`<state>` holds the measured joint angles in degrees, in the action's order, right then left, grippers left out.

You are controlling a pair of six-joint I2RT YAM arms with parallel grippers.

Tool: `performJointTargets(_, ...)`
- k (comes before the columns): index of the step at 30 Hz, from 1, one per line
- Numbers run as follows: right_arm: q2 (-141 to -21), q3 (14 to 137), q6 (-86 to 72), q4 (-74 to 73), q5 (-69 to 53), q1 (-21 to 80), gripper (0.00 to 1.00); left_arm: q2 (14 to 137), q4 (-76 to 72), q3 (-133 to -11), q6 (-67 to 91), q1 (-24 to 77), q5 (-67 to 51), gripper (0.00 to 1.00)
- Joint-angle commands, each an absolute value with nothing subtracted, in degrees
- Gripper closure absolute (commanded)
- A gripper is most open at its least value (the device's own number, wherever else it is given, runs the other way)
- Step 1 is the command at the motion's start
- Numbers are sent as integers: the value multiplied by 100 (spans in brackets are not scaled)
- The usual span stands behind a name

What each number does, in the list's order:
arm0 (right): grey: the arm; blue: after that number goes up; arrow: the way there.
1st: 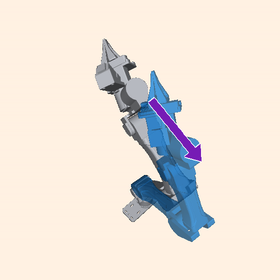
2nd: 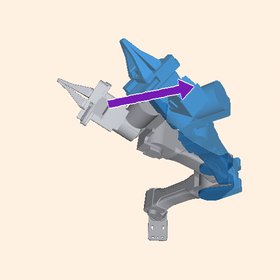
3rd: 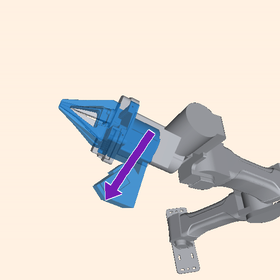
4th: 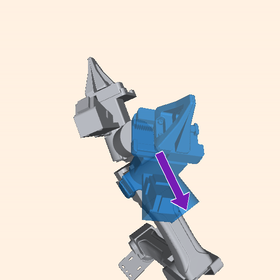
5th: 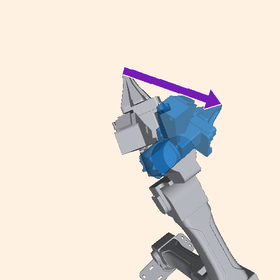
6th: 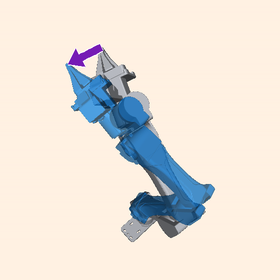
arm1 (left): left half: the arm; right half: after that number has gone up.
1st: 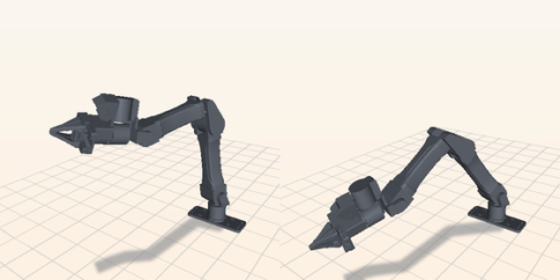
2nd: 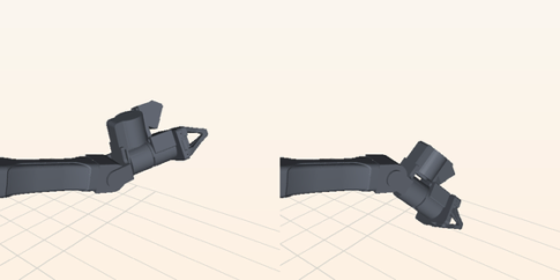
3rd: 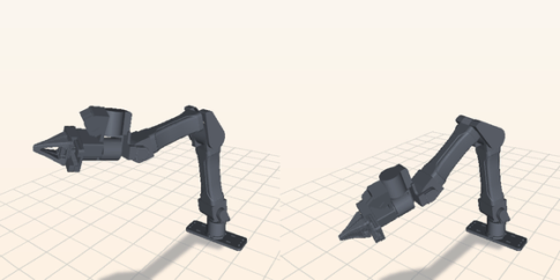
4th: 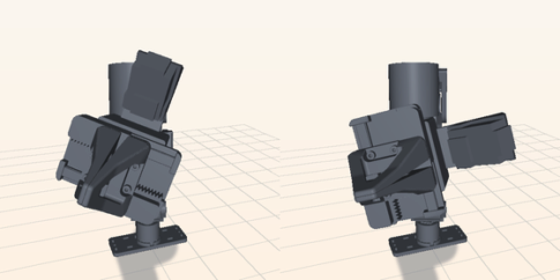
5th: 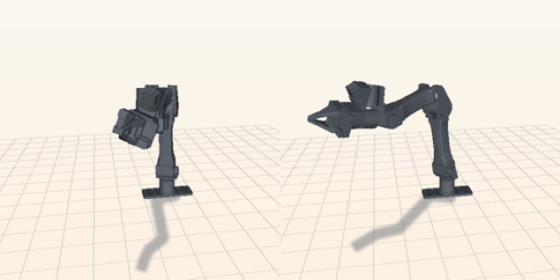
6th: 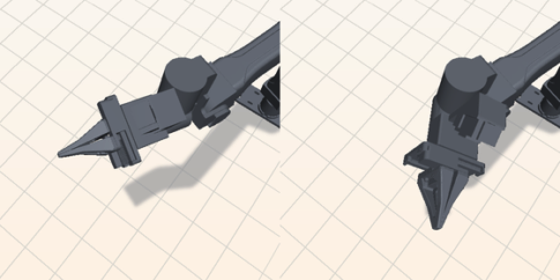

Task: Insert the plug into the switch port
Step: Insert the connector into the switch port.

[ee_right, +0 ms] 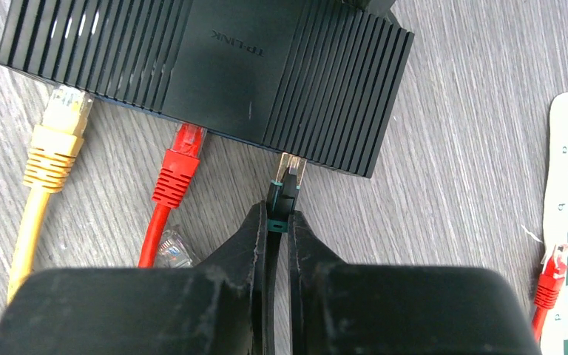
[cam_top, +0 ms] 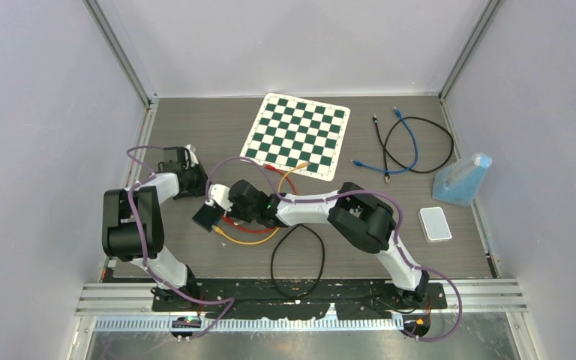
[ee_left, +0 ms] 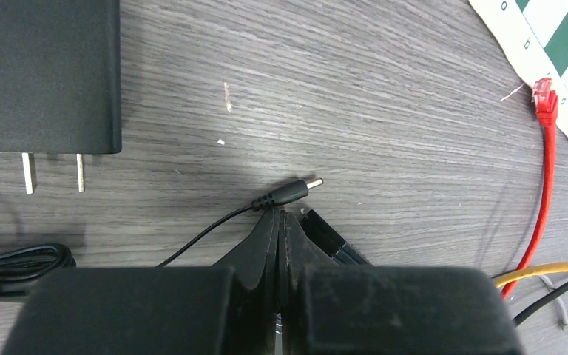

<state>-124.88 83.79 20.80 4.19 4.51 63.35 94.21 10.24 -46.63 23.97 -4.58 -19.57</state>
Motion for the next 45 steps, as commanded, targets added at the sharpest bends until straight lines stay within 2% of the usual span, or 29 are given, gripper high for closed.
performJointTargets(1,-12290,9127,2163,3171,721,6266,95,9410,2506,-4189,2861,262,-3567,100)
performJointTargets(9,-12067,9344,2217,3008,-136,6111,95,9363,2369,-4049,3091,393,-3517,100)
performJointTargets(16,-12242,9859,1458,2564,396,6104,95,9194,2239,-3872,3358,468,-3476,100)
performJointTargets(25,-12354,9818,1169,3060,900,6073,95,8974,1604,-3378,4008,475,-3619,100)
performJointTargets(31,-12282,9356,952,3712,722,6075,95,8817,1493,-3317,4209,489,-3592,100)
performJointTargets(36,-12220,9523,644,3531,834,6006,95,8882,1287,-3153,4339,492,-3644,100)
performJointTargets(40,-12217,9436,1092,3637,522,5993,95,8816,1248,-3080,4370,497,-3675,100)
performJointTargets(45,-11933,8448,1798,4007,-202,5949,95,8564,1789,-3331,3989,362,-3302,100)
